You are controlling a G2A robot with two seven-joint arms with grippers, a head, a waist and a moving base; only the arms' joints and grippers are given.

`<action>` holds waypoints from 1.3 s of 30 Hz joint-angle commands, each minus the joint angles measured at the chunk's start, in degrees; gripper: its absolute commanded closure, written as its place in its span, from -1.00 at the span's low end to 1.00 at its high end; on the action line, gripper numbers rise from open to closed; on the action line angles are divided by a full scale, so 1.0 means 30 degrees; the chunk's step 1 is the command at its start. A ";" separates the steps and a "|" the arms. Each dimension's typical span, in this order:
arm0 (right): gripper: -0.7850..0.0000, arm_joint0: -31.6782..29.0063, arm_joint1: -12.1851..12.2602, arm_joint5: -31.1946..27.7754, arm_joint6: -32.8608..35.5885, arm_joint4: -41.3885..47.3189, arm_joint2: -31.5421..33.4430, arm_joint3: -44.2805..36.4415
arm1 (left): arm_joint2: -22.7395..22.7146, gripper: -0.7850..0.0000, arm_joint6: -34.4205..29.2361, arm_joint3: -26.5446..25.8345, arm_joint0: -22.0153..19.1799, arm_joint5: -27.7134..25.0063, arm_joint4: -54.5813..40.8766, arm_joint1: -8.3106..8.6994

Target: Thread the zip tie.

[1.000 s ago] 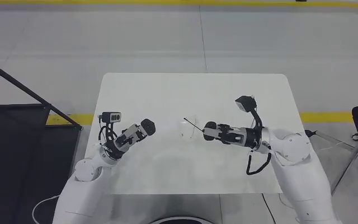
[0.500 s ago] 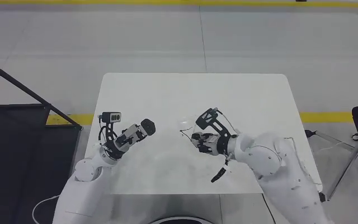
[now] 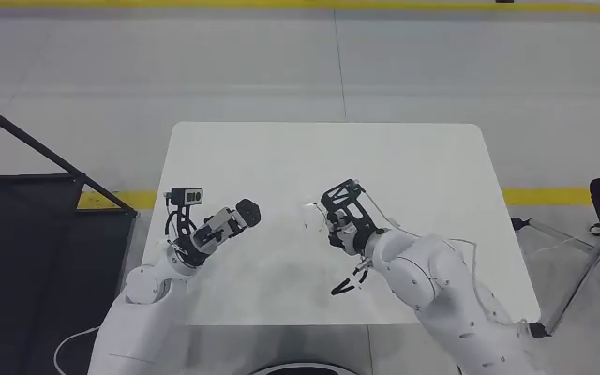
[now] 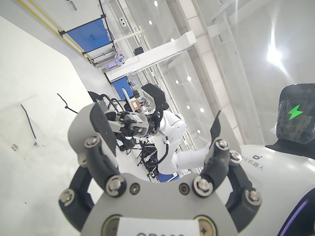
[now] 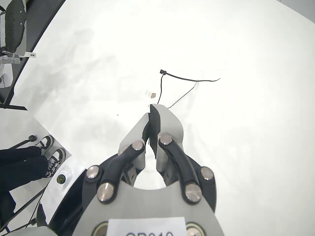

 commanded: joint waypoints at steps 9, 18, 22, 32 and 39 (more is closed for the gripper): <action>1.00 0.0685 -0.0176 0.0538 0.1250 -0.0662 -0.0228 0.0427 | 0.0000 -1.00 0.0000 0.0000 0.0000 0.0000 0.0000 0.0000; 1.00 0.2467 -0.0809 0.1339 0.3202 -0.1507 -0.2353 0.2497 | 0.0000 -1.00 0.0000 0.0000 0.0000 0.0000 0.0000 0.0000; 1.00 0.3200 -0.1149 0.1415 0.3109 -0.1251 -0.3004 0.3366 | 0.0000 -1.00 0.0000 0.0000 0.0000 0.0000 0.0000 0.0000; 1.00 0.4670 -0.1950 0.1129 0.3035 -0.0151 -0.4293 0.5573 | 0.0000 -1.00 0.0000 0.0000 0.0000 0.0000 0.0000 0.0000; 1.00 0.5024 -0.2309 0.1181 0.3007 -0.0022 -0.4712 0.6178 | 0.0000 -1.00 0.0000 0.0000 0.0000 0.0000 0.0000 0.0000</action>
